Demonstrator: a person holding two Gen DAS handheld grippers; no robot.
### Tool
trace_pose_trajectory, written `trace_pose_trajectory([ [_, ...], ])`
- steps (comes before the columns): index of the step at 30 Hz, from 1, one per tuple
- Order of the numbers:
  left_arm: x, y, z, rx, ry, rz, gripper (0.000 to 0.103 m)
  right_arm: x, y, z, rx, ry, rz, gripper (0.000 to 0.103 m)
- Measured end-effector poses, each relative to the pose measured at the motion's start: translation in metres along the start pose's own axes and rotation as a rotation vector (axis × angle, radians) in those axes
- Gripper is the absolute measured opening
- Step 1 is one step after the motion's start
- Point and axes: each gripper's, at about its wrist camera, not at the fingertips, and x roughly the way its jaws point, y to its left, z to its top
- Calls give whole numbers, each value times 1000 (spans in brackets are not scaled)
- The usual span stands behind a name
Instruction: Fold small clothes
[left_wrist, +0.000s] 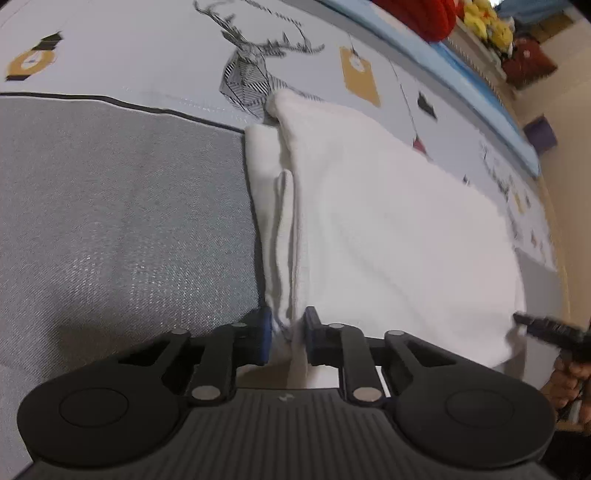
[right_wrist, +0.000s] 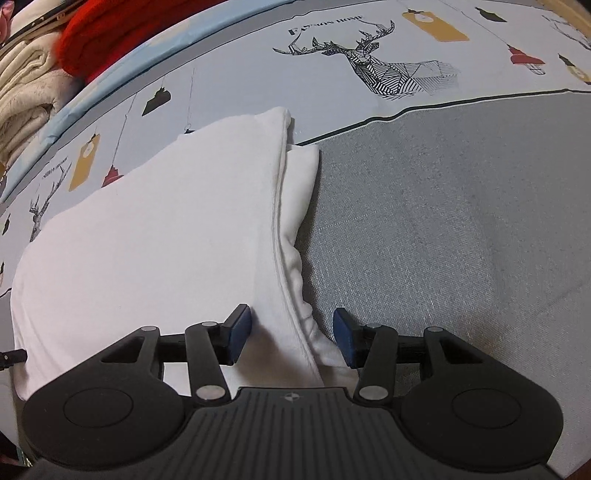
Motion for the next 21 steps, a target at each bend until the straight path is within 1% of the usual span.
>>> trace_pose_trajectory([
  [2,-10,5,-2,-24,-27,-22,18,0,0,-3,-21,13,4,48],
  [3,-13,6,-3,-28,-32,-21,18,0,2,-4,-35,14,1,46],
  [5,-13,2,-5,-11,-20,0,21,1,9,-7,-76,17,1,36],
  [6,-11,0,-5,-2,-11,9,24,0,13,-9,-93,17,3,34],
  [8,-8,-1,-4,8,-3,20,27,0,17,-10,-106,13,-12,33],
  [9,-8,2,-4,1,6,11,31,-1,17,-10,-98,13,-12,33],
  [10,-7,4,-4,-14,17,4,33,-2,15,-9,-80,12,-11,34],
  [12,-5,10,-6,-29,37,8,40,-7,13,-8,-53,-6,-17,35],
  [13,-3,12,-6,-30,49,15,41,-12,13,-8,-53,-24,-25,35],
  [15,1,12,-7,-21,65,18,41,-30,16,-7,-75,-85,-60,35],
  [16,3,11,-7,-8,69,19,41,-43,19,-5,-85,-133,-76,36],
  [20,8,7,-7,9,64,21,41,-107,26,-8,-104,-395,-85,37],
  [21,9,4,-6,21,60,25,40,-118,26,-11,-107,-434,-76,37],
])
